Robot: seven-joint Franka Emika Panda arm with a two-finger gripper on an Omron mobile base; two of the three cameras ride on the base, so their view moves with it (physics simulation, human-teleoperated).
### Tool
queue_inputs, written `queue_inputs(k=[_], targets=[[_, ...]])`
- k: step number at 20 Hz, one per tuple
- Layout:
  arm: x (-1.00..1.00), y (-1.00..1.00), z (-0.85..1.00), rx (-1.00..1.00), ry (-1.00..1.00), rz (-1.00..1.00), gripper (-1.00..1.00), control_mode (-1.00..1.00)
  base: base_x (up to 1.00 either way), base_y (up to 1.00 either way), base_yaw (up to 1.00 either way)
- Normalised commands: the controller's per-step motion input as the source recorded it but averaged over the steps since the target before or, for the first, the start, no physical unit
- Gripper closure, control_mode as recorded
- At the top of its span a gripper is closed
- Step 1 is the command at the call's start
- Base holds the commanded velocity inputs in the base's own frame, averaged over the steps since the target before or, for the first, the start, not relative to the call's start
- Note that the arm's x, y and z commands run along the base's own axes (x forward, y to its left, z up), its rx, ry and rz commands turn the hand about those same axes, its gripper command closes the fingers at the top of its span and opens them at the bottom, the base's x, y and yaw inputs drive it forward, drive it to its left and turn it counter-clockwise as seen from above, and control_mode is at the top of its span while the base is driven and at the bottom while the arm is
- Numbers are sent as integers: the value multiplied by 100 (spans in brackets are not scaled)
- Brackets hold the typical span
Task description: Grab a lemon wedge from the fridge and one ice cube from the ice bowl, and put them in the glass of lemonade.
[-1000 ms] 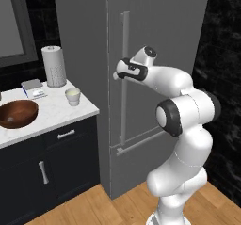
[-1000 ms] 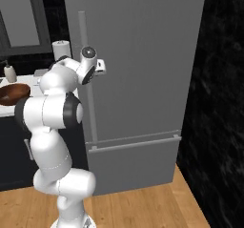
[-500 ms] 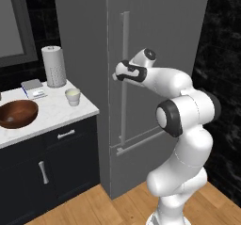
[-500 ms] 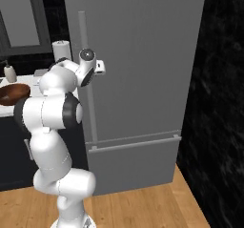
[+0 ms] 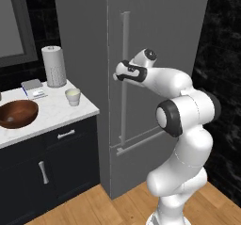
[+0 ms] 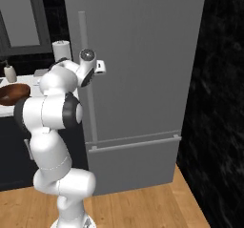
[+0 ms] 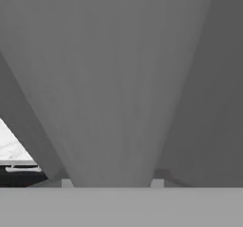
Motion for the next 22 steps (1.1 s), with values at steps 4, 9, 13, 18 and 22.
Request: queue_inputs(k=[4, 9, 13, 18, 22], targets=[[3, -97, 0, 0, 0, 0, 100, -100, 0, 0, 0], [-6, -100, 0, 5, 0, 0, 100, -100, 0, 0, 0], [-43, -100, 0, 9, 0, -2, 100, -100, 0, 0, 0], [-67, -100, 0, 11, 0, -3, 100, -100, 0, 0, 0], [-76, -100, 0, 10, 0, -2, 100, -100, 0, 0, 0]])
